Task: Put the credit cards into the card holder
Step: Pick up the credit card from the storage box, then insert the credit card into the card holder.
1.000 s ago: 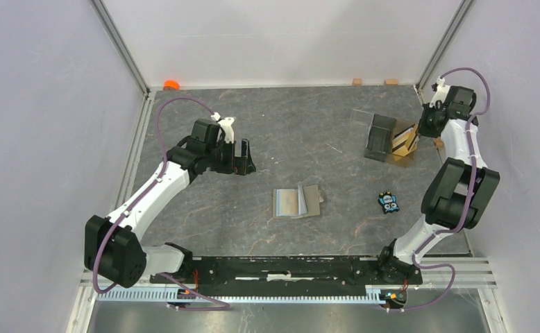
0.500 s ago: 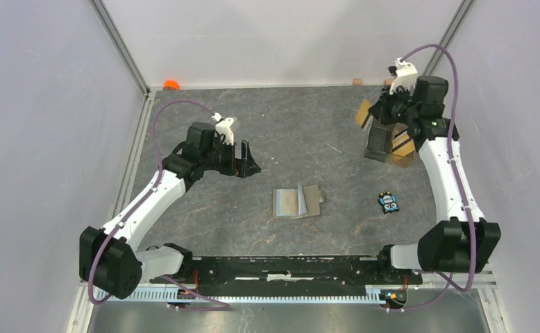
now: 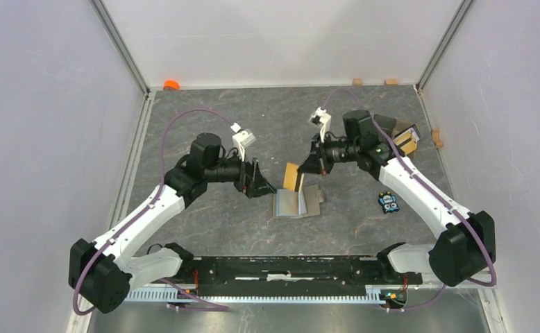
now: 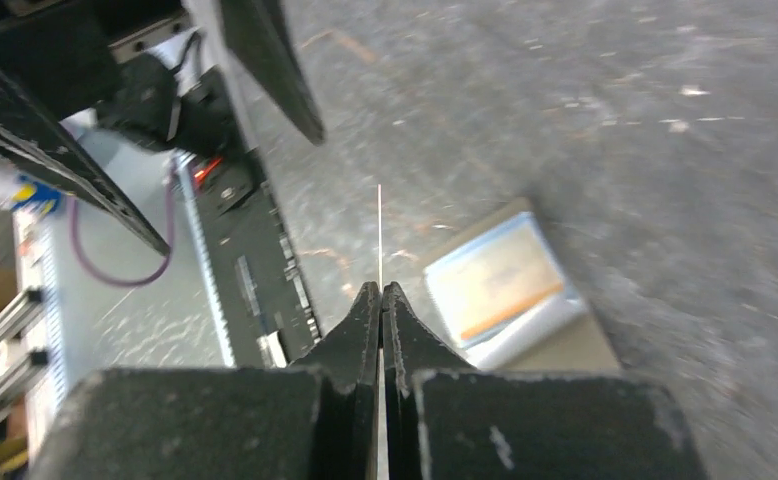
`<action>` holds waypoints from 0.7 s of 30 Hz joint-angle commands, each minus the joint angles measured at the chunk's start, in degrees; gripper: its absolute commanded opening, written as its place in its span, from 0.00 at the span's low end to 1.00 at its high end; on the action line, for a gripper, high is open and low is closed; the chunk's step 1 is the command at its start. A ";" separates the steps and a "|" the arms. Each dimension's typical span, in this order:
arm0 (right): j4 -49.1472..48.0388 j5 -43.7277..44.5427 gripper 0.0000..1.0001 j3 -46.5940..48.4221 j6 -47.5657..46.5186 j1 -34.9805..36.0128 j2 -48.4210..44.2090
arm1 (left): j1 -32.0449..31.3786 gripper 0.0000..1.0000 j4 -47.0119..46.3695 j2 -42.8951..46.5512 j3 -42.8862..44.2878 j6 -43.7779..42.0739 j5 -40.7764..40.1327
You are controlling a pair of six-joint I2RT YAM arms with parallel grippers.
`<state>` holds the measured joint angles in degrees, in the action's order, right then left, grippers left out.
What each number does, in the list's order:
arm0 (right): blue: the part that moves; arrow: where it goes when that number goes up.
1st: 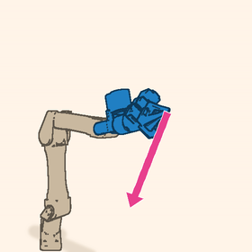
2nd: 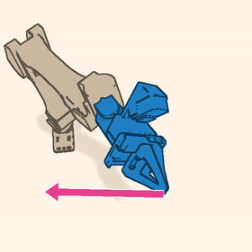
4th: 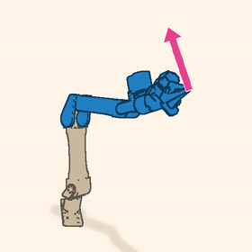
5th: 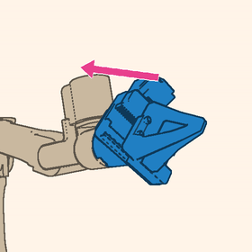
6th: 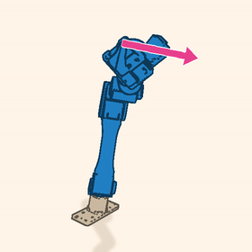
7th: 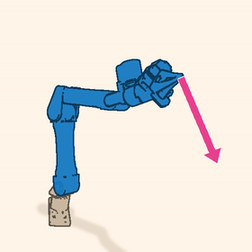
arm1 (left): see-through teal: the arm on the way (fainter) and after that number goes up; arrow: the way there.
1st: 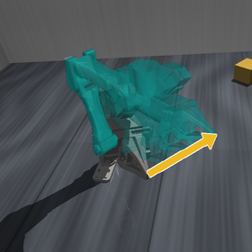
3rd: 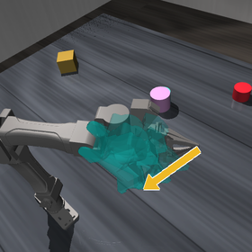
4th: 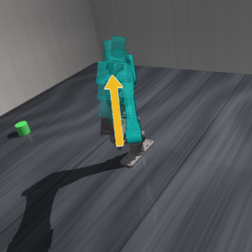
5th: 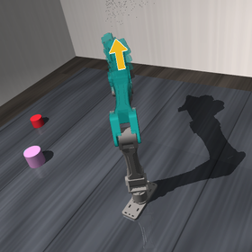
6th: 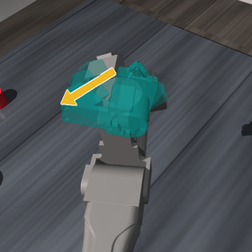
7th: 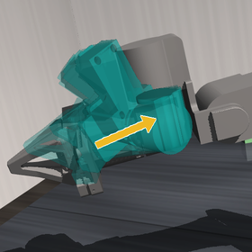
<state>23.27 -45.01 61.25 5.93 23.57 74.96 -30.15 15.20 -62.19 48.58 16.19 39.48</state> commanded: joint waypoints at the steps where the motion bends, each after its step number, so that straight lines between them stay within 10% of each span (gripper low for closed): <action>1: -2.40 -9.21 0.00 -1.36 1.60 3.38 -0.02 | -3.62 0.94 -3.25 -0.51 -0.34 -1.72 8.74; 17: -8.68 -19.90 0.00 -1.15 6.02 5.97 -0.07 | -6.02 0.72 1.04 -2.54 1.29 -2.78 5.34; 21: -8.72 -20.13 0.00 -0.99 5.77 6.90 0.12 | -6.06 0.46 -3.13 -2.88 0.12 0.07 10.02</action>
<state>16.71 -62.67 58.67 11.75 29.54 75.05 -35.88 15.92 -64.88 48.36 15.68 45.34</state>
